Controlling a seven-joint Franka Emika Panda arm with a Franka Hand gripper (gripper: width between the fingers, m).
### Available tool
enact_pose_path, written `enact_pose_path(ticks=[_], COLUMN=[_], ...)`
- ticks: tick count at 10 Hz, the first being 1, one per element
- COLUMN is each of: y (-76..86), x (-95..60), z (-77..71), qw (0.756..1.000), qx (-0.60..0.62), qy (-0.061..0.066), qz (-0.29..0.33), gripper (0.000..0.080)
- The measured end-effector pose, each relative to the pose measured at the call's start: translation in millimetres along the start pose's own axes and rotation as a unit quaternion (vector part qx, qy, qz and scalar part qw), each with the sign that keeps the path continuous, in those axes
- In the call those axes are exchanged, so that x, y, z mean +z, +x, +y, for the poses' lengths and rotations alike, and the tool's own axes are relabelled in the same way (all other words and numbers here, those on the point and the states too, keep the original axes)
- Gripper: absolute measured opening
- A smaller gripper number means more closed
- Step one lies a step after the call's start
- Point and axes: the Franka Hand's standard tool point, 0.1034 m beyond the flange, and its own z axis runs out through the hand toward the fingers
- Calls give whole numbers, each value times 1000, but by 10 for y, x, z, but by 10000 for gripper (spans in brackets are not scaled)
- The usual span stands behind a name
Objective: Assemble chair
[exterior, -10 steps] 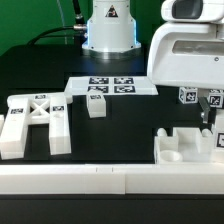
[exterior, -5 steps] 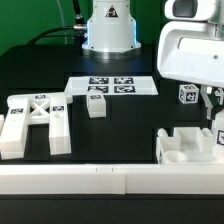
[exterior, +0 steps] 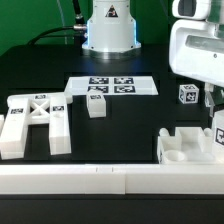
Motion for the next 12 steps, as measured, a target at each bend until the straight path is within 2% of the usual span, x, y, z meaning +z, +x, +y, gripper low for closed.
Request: enact_pose_path(ticks=[3, 6, 8, 9, 10, 11, 12], y=[21, 41, 53, 52, 51, 32, 39], x=[4, -6, -9, -8, -12, -13, -11], z=[-5, -6, -5, -3, -7, -16, -13], qw=[990, 959, 950, 960, 968, 970, 981], qx=[139, 285, 311, 281, 251, 241, 195], qy=[11, 14, 14, 13, 13, 14, 14], qz=[-4, -5, -3, -3, -2, -2, -1], gripper=[291, 291, 307, 307, 504, 504, 617])
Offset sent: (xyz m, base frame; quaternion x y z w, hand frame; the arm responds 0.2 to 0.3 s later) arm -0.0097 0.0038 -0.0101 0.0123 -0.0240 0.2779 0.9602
